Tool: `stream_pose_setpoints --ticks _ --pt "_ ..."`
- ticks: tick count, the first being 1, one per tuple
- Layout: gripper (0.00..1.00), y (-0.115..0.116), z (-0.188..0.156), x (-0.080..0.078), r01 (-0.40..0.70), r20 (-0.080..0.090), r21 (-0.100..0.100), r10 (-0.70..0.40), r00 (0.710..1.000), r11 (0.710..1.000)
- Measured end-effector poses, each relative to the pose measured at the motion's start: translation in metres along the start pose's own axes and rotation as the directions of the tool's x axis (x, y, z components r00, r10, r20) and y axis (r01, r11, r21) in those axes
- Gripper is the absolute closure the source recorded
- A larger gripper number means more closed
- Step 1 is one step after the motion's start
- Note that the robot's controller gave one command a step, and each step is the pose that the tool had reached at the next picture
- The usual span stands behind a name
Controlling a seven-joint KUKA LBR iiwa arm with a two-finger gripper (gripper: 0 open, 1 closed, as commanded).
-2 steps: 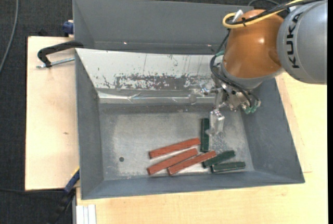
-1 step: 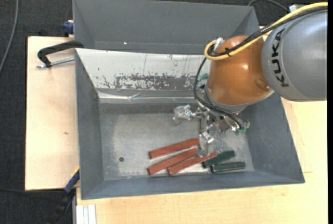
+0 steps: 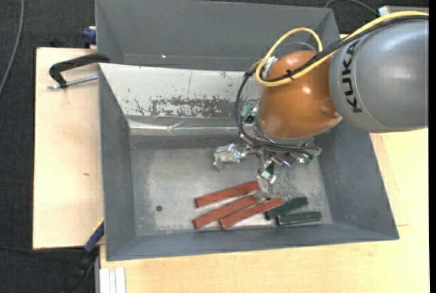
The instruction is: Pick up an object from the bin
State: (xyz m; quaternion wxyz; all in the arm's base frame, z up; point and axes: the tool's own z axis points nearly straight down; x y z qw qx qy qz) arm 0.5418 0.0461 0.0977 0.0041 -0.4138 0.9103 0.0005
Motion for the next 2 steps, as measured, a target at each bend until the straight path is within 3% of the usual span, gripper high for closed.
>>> stream_pose_setpoints --ticks 1,2 --pt "1.00 0.0337 0.0224 0.0106 -0.229 0.002 0.008 0.229 0.973 0.973" --pt "1.00 0.0334 0.0223 0.0107 -0.230 0.003 0.008 0.230 0.973 0.973"
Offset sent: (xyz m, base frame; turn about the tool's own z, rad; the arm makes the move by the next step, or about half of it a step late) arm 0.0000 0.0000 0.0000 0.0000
